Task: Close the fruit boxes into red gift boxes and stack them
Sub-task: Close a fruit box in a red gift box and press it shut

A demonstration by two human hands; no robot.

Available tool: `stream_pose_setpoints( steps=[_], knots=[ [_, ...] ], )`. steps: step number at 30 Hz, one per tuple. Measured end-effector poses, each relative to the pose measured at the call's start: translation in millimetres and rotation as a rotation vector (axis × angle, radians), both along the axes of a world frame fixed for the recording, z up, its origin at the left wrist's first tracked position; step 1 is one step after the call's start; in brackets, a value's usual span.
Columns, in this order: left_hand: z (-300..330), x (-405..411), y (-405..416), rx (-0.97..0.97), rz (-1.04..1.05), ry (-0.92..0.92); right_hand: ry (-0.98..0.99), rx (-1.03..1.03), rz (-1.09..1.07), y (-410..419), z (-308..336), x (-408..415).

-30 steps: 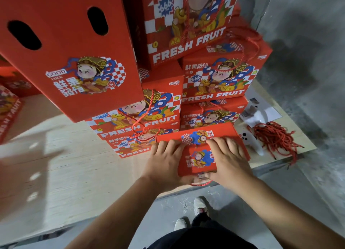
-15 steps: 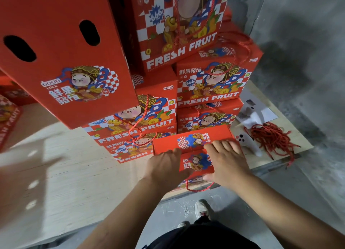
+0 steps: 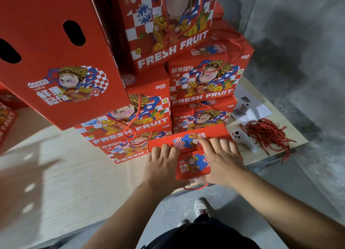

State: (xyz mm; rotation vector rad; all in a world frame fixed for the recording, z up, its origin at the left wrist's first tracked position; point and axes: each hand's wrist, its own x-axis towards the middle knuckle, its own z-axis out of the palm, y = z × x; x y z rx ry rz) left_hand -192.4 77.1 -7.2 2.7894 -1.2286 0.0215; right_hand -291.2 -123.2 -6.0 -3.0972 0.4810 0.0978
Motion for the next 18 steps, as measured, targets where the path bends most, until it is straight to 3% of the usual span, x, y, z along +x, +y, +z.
stream_pose_setpoints(
  steps=[3,8,12,14,16,18],
  knots=[
    [-8.9,6.4,-6.9,-0.046,0.025,-0.079,0.048,0.126,-0.013,-3.9,-12.8,10.8],
    [-25.2,10.6,-10.4,-0.087,0.032,-0.053,0.225,0.255,0.011,-16.7,-18.7,32.3],
    [-21.7,14.1,-6.0,-0.152,-0.017,0.032,0.16,0.271,0.091,-18.7,-13.5,23.9],
    [-27.2,12.6,5.2,-0.403,0.057,0.136,-0.006,0.369,0.096,-20.0,-8.8,12.4],
    [-34.0,10.7,14.8,-0.688,0.324,0.337,-0.247,0.474,-0.055,-26.7,-9.2,3.6],
    [-33.2,13.1,15.5,-0.943,0.62,0.796,-0.332,0.533,-0.273,-37.1,-11.7,4.5]
  ],
)
